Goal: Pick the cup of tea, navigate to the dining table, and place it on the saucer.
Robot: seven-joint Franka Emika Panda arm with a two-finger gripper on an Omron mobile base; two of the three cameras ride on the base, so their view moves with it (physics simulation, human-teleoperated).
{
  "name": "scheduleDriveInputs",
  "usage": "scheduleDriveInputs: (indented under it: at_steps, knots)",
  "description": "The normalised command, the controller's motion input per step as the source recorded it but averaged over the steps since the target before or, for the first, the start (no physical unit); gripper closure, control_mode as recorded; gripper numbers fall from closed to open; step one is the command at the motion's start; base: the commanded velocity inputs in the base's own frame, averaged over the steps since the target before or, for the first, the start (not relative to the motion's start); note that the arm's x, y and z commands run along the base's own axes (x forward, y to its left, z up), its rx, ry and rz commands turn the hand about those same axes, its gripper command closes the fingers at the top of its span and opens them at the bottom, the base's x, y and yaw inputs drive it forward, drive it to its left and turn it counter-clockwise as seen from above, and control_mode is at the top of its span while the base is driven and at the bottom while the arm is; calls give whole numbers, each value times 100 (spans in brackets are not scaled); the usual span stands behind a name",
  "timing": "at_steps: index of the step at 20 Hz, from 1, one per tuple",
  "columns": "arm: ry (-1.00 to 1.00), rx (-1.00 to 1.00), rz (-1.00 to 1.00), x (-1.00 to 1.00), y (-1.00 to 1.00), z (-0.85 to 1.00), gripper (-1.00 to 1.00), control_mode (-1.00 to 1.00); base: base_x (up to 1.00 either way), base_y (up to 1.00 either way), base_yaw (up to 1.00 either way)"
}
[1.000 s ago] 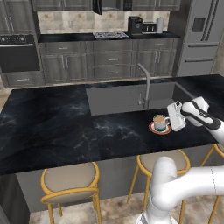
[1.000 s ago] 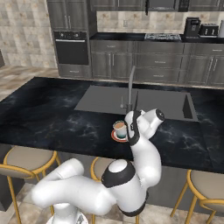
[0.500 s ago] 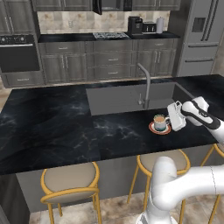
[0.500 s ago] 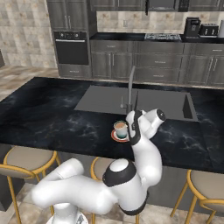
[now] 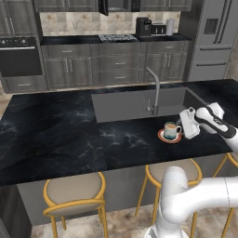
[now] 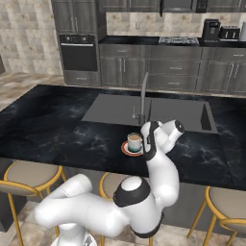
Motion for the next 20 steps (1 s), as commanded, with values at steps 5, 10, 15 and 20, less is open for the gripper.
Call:
scheduleDriveInputs:
  at_steps: [5, 10, 15, 20]
  knots:
    - [0, 0, 1, -34, -4, 61, -100, -100, 0, 0, 0]
    - [0, -5, 0, -91, 0, 65, -100, -100, 0, 0, 0]
    - [0, -2, -2, -100, 16, 58, -100, -100, 0, 0, 0]
    - [0, -1, -11, -100, 38, 44, -100, -100, 0, 0, 0]
